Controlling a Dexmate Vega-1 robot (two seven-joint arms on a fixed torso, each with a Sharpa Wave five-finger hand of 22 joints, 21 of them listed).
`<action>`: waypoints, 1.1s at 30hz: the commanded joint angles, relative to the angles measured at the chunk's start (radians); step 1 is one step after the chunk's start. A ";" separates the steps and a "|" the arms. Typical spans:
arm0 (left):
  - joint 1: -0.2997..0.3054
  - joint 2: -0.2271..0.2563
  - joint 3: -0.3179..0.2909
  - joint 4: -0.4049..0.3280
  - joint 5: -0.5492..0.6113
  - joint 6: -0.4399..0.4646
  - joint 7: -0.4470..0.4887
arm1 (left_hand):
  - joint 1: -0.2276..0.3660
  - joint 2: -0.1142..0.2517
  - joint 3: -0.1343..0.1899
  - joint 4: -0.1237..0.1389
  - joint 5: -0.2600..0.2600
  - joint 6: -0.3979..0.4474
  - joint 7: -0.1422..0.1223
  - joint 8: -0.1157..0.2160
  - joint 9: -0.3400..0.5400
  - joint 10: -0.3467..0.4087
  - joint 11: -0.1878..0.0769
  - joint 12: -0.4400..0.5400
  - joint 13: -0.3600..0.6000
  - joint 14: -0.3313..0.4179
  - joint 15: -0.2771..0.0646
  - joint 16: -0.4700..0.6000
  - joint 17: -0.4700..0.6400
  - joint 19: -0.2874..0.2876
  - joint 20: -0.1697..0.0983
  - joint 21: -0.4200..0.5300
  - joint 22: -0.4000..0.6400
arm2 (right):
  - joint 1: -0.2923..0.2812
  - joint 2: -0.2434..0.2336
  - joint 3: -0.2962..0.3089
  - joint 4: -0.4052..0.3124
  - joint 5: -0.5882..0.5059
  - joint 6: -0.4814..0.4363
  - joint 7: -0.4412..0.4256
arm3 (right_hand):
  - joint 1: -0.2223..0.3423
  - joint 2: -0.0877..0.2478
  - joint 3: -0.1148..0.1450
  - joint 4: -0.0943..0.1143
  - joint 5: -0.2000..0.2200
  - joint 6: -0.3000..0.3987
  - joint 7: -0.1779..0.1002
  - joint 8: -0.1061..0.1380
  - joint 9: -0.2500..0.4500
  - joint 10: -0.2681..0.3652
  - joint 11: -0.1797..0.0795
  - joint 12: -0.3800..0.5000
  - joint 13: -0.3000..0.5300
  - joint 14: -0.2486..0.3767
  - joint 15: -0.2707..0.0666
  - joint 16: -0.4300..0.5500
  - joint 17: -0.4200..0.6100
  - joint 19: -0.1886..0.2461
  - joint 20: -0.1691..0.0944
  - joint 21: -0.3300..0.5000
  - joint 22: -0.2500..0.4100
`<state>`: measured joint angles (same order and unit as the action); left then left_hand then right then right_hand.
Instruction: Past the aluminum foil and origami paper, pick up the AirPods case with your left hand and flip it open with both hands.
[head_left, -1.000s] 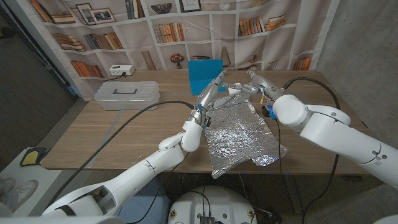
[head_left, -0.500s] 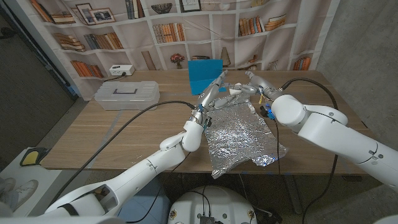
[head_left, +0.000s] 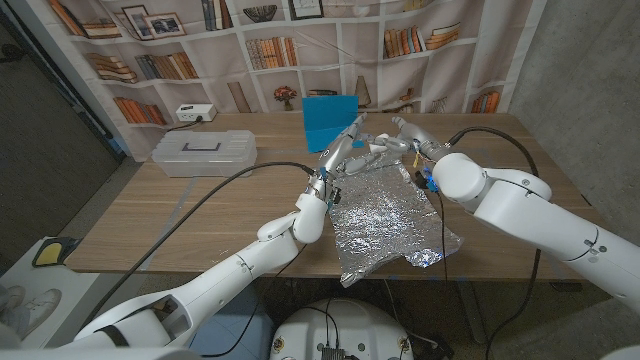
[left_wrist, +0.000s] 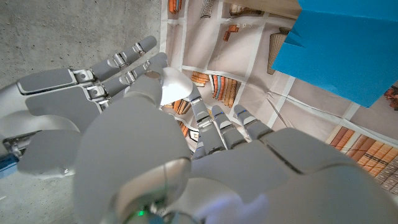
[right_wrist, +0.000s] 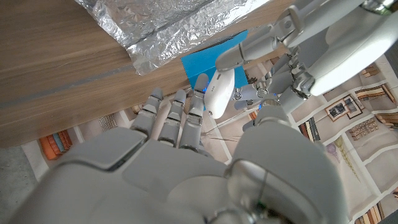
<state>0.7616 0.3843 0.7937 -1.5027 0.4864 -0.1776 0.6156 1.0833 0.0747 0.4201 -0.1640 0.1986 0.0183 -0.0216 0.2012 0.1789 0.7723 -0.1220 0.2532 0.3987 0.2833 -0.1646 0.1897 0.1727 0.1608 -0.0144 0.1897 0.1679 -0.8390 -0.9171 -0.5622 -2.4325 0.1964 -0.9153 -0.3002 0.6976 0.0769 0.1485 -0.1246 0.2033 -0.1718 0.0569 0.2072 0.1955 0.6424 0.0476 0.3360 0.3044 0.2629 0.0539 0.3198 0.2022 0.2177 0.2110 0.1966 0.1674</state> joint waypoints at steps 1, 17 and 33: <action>-0.009 -0.008 0.008 0.014 -0.001 -0.008 -0.005 | 0.002 0.007 -0.003 -0.001 0.008 0.005 -0.008 -0.002 0.005 0.097 -0.091 0.004 0.000 0.007 -0.001 0.004 0.000 0.007 -0.002 -0.001 0.002 | -0.005 0.010 0.005 0.010 0.002 0.005 -0.008 | 0.008 0.024 0.015 -0.003 0.001 -0.109 -0.002 0.006 0.002 0.003 -0.013 0.000 0.004 -0.002 -0.010 -0.004 0.005 0.009 0.000 0.000 0.003; -0.018 -0.012 0.016 0.014 0.006 -0.006 -0.013 | 0.003 0.008 -0.008 0.000 0.009 0.007 -0.008 -0.003 0.005 0.099 -0.091 0.002 0.001 0.008 -0.003 0.004 0.000 0.008 -0.003 0.000 0.002 | 0.005 0.000 -0.001 0.015 0.005 0.006 0.008 | 0.047 0.105 0.072 -0.007 -0.003 -0.089 -0.061 0.005 0.001 -0.013 -0.057 -0.007 0.019 -0.022 -0.043 -0.006 0.015 0.021 -0.018 -0.003 0.002; -0.027 -0.017 0.021 0.030 0.002 -0.005 -0.017 | 0.003 0.009 -0.012 0.001 0.009 0.009 -0.009 -0.004 0.005 0.100 -0.091 0.001 0.002 0.009 -0.001 0.003 0.000 0.007 -0.003 -0.001 0.002 | 0.018 -0.003 -0.010 0.029 0.006 0.013 0.027 | 0.154 0.128 0.169 -0.033 0.006 -0.060 -0.088 0.008 0.000 -0.011 -0.092 -0.007 0.040 -0.039 -0.076 -0.006 0.019 0.014 -0.069 -0.007 0.001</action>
<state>0.7420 0.3707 0.8106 -1.4855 0.4923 -0.1837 0.6035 1.0870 0.0706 0.4103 -0.1653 0.2041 0.0252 -0.0286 0.2012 0.1789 0.7721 -0.1221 0.2538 0.3967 0.2859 -0.1640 0.1897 0.1727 0.1607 -0.0144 0.1897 0.1679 -0.8247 -0.9184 -0.5703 -2.4113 0.2007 -0.9091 -0.2796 0.8310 0.2046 0.2975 -0.1572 0.2037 -0.1718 -0.0225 0.2087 0.1956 0.6233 -0.0367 0.3274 0.3390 0.2204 -0.0108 0.3136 0.2166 0.2297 0.1547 0.1922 0.1676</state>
